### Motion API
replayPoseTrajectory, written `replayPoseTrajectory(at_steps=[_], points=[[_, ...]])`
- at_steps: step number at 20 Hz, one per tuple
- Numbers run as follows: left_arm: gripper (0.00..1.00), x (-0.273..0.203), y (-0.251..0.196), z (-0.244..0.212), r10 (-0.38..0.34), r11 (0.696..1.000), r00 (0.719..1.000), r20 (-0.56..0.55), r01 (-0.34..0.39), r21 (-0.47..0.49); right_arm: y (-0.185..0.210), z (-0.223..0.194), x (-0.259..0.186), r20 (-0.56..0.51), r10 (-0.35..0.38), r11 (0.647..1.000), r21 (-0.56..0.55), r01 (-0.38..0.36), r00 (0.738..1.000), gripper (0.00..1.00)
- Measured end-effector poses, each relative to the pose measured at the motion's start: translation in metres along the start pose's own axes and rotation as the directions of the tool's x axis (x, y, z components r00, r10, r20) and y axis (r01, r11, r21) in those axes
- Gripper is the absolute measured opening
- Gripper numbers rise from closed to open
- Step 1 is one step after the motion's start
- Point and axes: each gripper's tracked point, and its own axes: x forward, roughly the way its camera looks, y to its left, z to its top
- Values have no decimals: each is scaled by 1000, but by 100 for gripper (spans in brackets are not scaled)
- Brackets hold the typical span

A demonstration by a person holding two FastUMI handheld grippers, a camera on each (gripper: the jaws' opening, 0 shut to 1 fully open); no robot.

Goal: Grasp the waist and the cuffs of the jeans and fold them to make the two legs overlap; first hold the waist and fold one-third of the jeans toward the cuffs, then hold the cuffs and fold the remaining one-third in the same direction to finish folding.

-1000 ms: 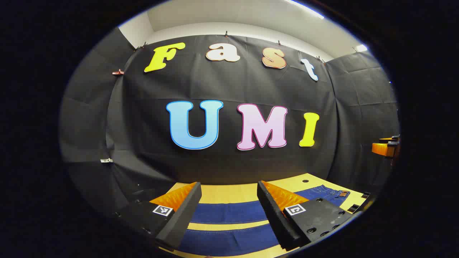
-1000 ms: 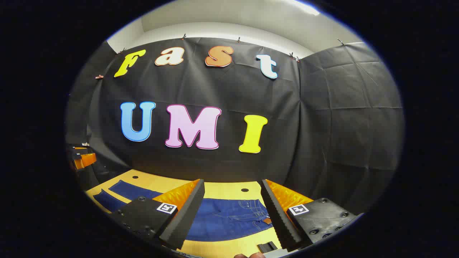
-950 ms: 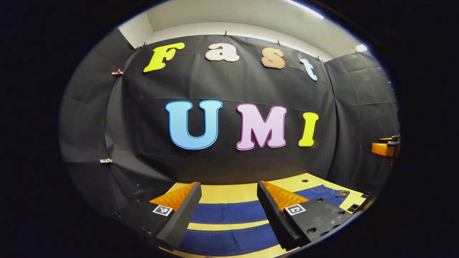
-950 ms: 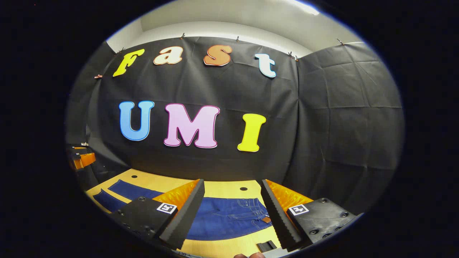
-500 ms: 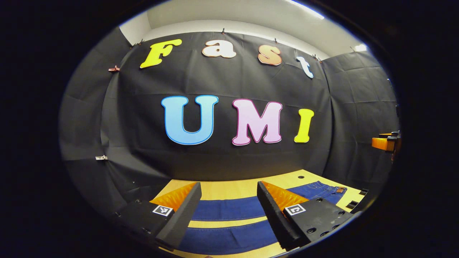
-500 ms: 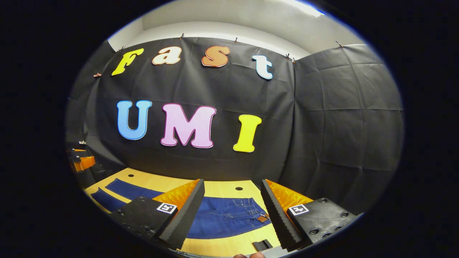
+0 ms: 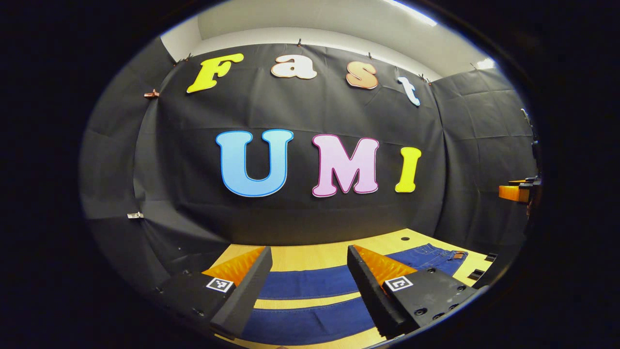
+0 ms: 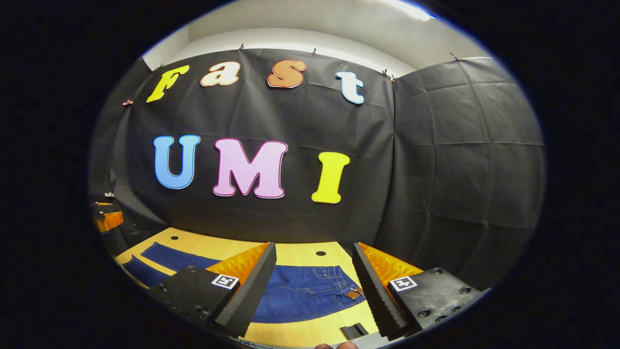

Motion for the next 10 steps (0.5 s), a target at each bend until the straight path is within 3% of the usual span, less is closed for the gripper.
replayPoseTrajectory(at_steps=[3, 6, 8, 10], points=[[98, -2, 9, -5, -19, 1000, 1000, -13, 19, -12, 9, -8, 14, -17, 81, 995, -61, -82, 997, 100], [98, -3, 24, -23, -90, 996, 995, -35, 90, -6, -3, -42, 37, -106, 145, 974, -157, -161, 984, 97], [98, -3, 45, -47, -124, 990, 989, -84, 128, 51, -12, -82, 49, -216, 189, 945, -226, -238, 958, 97], [97, -3, 65, -74, -156, 973, 974, -163, 180, 148, -24, -126, 59, -351, 225, 897, -290, -334, 909, 97]])
